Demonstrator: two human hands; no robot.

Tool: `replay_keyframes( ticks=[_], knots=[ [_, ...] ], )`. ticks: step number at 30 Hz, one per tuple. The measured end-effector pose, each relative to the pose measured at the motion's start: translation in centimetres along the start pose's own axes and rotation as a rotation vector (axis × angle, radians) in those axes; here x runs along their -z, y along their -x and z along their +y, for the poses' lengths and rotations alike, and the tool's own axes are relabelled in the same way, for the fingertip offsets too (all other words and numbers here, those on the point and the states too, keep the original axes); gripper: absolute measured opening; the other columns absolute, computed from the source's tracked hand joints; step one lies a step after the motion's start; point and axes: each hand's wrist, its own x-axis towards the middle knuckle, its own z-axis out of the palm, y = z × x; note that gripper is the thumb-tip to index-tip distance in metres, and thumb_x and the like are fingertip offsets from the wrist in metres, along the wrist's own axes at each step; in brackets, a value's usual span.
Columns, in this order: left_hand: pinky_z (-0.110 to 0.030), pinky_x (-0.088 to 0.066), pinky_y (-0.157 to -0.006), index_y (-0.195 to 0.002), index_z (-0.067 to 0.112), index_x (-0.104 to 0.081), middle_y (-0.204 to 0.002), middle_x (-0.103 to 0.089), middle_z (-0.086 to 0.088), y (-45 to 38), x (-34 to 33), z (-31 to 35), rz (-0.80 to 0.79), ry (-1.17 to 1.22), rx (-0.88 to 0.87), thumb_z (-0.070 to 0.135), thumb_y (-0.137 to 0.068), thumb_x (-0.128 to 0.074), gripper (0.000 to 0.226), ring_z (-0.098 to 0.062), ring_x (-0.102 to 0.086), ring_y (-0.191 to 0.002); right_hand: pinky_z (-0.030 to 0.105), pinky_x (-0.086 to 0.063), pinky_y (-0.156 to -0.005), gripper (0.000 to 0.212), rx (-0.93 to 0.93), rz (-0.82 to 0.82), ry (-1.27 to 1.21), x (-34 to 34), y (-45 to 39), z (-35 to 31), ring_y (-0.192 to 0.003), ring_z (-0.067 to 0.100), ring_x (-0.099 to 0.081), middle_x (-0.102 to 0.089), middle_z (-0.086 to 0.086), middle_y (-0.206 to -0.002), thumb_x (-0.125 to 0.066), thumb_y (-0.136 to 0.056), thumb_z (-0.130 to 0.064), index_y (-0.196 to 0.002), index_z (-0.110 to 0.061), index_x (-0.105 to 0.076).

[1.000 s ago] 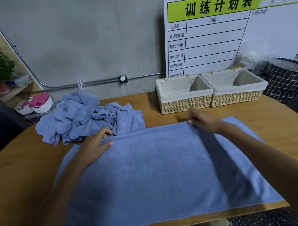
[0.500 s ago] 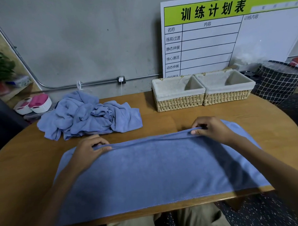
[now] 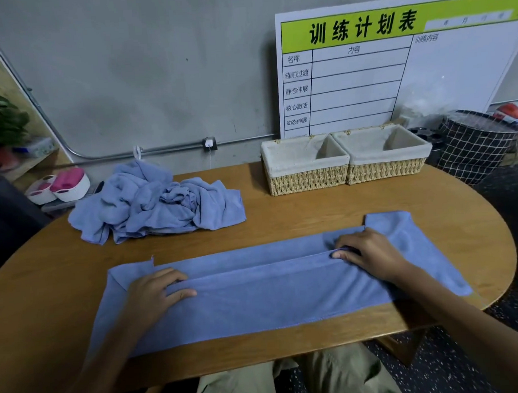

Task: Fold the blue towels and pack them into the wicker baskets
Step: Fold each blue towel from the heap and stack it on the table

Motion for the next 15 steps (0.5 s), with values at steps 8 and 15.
replay_keyframes(
  ticks=[8,15],
  knots=[
    [-0.023,-0.049,-0.073,-0.084,0.022,-0.07,-0.085,-0.065,0.017,-4.5,-0.2,-2.8,0.09,-0.037,-0.046,0.07,-0.089,-0.052,0.051,-0.003,-0.062,-0.079,0.024,-0.036,-0.06,0.051,-0.039,0.023,-0.006,-1.0,-6.3,3.2,-0.059,0.001,-0.054,-0.061,-0.017,-0.065,-0.046,-0.091,-0.071,-0.083,-0.026,-0.067],
    [-0.013,-0.043,-0.073,-0.078,0.006,-0.074,-0.079,-0.062,0.004,-2.8,1.5,0.0,0.282,0.023,-0.169,0.036,-0.087,-0.066,0.033,-0.008,-0.058,-0.071,0.03,-0.036,-0.082,0.041,-0.005,0.13,-0.008,0.2,-3.0,2.5,-0.076,-0.013,-0.052,-0.067,-0.023,-0.086,-0.05,-0.093,-0.062,-0.086,-0.028,-0.071]
  ],
)
